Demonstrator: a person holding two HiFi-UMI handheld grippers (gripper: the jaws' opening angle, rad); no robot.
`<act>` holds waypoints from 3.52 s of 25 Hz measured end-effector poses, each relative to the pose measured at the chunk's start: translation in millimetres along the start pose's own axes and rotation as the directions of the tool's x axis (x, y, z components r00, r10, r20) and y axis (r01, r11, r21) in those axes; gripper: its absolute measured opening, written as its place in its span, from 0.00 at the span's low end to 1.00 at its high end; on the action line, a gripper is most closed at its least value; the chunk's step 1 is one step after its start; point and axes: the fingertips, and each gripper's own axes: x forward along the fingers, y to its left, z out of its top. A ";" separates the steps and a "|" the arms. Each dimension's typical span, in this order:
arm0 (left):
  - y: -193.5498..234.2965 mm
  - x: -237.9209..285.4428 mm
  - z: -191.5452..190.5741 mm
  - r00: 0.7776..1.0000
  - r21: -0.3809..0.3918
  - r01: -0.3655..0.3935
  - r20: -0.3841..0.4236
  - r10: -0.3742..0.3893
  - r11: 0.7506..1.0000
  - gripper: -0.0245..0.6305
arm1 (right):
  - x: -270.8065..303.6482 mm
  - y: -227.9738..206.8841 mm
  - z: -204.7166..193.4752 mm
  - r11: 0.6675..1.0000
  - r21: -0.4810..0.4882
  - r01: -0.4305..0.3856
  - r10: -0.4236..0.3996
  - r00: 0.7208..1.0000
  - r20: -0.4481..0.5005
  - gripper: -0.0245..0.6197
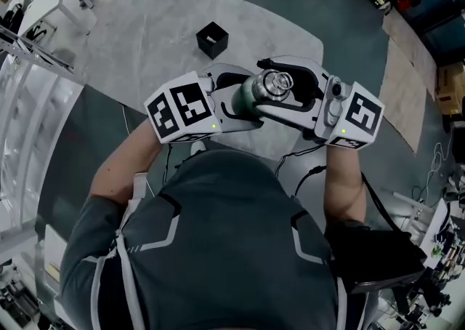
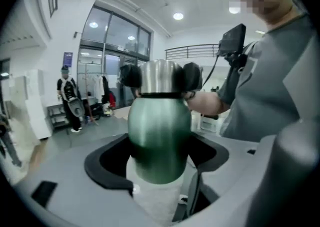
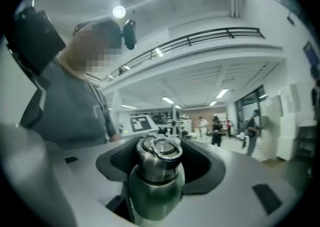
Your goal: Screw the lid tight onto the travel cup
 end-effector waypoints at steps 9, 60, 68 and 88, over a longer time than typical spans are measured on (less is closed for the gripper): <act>11.7 3.1 -18.1 0.999 -0.010 -0.044 -0.007 0.044 0.999 0.60 | 5.2 -12.4 -19.5 0.983 -0.021 0.183 -0.184 0.981 -0.062 0.47; 30.7 9.7 -24.0 0.990 -0.055 -0.122 -0.081 0.117 0.991 0.60 | -10.0 -33.6 -29.5 0.957 0.049 0.287 -0.284 0.957 -0.055 0.45; -19.5 -1.6 2.7 0.977 -0.030 0.198 0.082 -0.195 0.980 0.60 | -17.5 16.3 -3.6 0.991 -0.007 -0.132 0.132 0.991 -0.034 0.51; 8.2 8.9 -43.9 0.999 -0.056 0.050 0.015 -0.049 0.997 0.60 | 3.7 -3.5 -40.3 0.999 -0.051 -0.007 0.002 0.995 -0.104 0.50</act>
